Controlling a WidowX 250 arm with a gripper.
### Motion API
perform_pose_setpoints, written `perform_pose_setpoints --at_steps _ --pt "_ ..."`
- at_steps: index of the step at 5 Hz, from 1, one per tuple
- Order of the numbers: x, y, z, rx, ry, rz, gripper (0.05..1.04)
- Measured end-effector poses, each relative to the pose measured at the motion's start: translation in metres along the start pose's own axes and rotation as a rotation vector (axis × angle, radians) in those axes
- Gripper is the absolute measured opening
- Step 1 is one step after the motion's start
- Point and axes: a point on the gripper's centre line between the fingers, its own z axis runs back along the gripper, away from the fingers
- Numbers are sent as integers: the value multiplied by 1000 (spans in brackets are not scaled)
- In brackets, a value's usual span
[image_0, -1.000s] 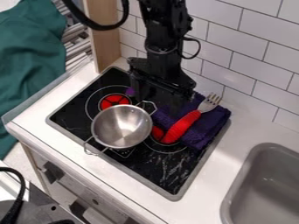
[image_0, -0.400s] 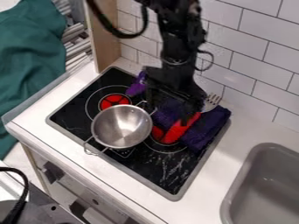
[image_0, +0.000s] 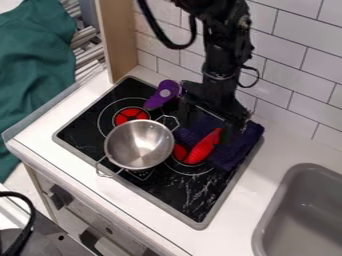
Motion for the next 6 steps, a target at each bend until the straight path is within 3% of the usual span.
perform_pose_setpoints --at_steps 2,3,5,6 --pt "10 -1 -26 -36 39 -2 995" --pt "15 1 -30 -42 41 -3 929" --pt "17 3 -29 -33 36 0 384" --pt "14 4 -27 -30 24 6 336"
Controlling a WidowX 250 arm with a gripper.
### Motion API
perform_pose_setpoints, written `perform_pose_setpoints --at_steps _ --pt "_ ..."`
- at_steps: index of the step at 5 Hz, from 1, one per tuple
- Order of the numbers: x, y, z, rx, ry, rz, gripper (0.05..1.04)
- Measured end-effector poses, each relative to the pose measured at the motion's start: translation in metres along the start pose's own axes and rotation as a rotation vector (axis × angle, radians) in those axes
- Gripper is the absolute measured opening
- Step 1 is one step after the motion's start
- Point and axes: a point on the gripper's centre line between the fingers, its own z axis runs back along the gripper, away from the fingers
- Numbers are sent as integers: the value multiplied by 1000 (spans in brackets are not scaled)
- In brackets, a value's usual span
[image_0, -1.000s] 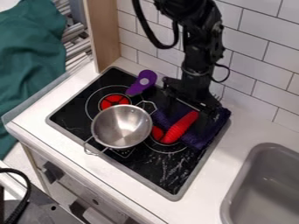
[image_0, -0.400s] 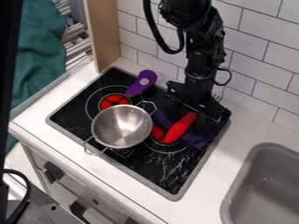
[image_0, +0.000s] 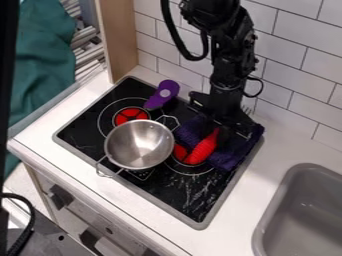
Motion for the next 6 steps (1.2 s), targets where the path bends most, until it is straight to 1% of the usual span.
perform_pose_setpoints --at_steps 1,2,3,4,5,6 --pt "-2 1 9 7 -22 -12 336" --pt "-5 9 58 56 -154 -9 335" --pt "-27 35 91 95 -186 110 335" --pt "-51 84 83 76 -128 264 335" --pt "-72 122 51 30 -58 382 335" --pt "-86 150 32 15 -28 451 335"
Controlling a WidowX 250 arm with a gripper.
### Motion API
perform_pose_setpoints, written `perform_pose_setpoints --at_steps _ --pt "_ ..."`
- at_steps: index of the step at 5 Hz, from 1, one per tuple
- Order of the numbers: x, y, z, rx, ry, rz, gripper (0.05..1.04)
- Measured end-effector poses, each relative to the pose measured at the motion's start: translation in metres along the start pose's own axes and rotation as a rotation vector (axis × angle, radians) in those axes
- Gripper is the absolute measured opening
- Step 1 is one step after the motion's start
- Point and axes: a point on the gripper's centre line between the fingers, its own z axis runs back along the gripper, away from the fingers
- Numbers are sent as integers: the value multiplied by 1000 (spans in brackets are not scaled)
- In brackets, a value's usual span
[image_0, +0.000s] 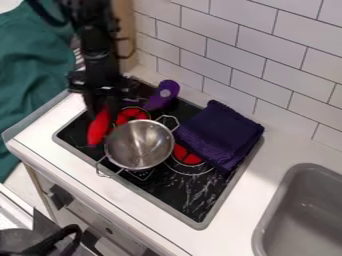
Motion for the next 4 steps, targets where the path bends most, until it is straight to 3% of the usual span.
perform_pose_setpoints --at_steps 1,2,3,4 --pt "9 16 -8 10 14 -35 335" --pt "14 26 -23 5 34 -143 335" --pt "20 31 -27 10 -15 -269 335" --pt "17 34 -36 -1 -7 -280 381"
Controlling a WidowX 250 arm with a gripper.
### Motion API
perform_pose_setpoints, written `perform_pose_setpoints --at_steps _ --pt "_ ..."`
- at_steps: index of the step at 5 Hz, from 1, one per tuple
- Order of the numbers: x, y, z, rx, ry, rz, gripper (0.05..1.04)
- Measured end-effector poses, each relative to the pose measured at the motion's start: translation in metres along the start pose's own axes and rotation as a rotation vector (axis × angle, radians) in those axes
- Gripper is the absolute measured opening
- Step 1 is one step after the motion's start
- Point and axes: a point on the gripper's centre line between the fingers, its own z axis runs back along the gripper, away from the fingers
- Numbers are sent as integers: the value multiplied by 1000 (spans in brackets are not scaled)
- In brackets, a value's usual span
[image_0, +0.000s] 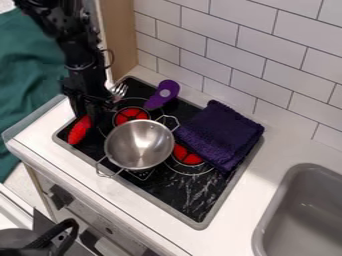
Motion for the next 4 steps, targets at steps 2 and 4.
perform_pose_setpoints --at_steps 2,4 --pt "-8 -4 12 3 -31 -18 965" --pt "0 -34 57 -14 -109 31 1004"
